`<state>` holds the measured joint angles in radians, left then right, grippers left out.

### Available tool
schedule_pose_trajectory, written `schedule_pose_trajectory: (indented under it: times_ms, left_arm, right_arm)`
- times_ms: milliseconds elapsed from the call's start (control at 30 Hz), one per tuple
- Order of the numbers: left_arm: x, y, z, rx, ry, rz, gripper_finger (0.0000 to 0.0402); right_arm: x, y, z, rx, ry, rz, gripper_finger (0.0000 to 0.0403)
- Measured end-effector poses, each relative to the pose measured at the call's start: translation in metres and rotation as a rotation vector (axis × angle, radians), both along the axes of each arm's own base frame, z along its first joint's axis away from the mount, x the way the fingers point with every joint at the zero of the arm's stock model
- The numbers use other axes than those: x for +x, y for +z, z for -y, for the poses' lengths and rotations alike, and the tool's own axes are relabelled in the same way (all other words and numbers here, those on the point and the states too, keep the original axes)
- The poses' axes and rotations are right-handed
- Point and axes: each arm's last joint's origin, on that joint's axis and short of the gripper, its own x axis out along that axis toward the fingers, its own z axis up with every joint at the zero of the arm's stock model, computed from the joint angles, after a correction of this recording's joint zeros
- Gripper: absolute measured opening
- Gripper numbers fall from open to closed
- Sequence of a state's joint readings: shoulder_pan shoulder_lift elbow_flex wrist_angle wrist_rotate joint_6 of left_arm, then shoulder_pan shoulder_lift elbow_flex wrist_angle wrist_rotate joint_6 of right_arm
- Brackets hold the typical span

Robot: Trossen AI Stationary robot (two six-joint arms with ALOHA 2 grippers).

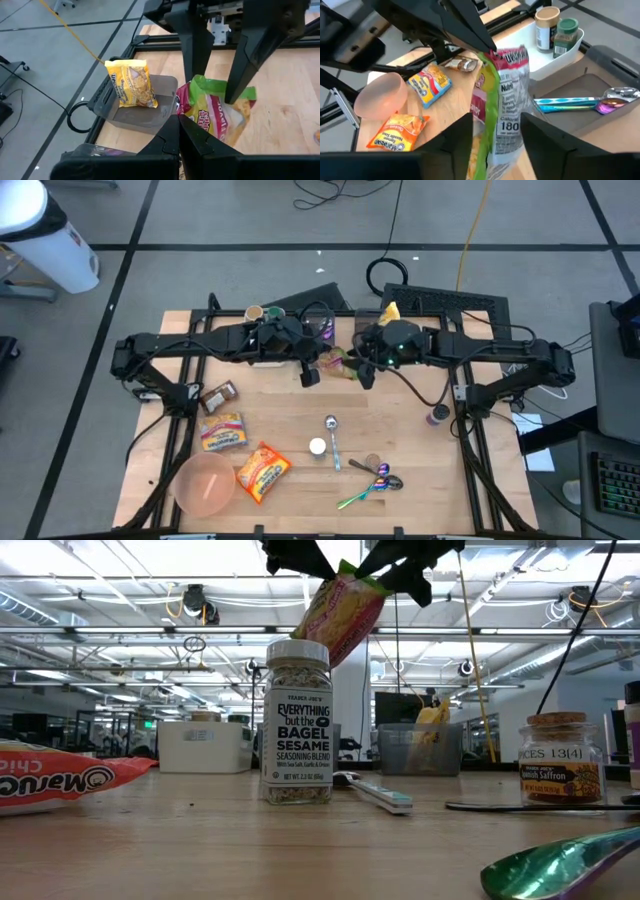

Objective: Pick & Place Food Item
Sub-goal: Put the green noodle pack into the right black bin

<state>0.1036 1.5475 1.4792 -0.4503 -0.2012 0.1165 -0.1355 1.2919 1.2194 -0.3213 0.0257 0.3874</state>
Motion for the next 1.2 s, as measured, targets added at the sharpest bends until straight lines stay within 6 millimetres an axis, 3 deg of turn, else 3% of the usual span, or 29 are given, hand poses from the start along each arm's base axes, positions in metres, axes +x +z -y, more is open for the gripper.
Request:
schedule_pose_trajectory:
  times_ms: [333, 667, 1200]
  left_arm:
    - [0.0, 0.0, 0.0, -0.001, 0.0, 0.0, 0.0]
    - [0.0, 0.001, 0.0, -0.044, 0.026, 0.024, 0.0031]
    - [-0.009, 0.008, -0.026, -0.12, 0.149, 0.083, 0.0186]
  right_arm:
    - [0.0, 0.0, 0.0, 0.011, -0.005, -0.002, 0.0009]
    - [0.0, 0.0, 0.0, 0.024, -0.008, 0.0, 0.0001]
    - [-0.008, 0.009, -0.001, 0.047, -0.014, 0.044, 0.0]
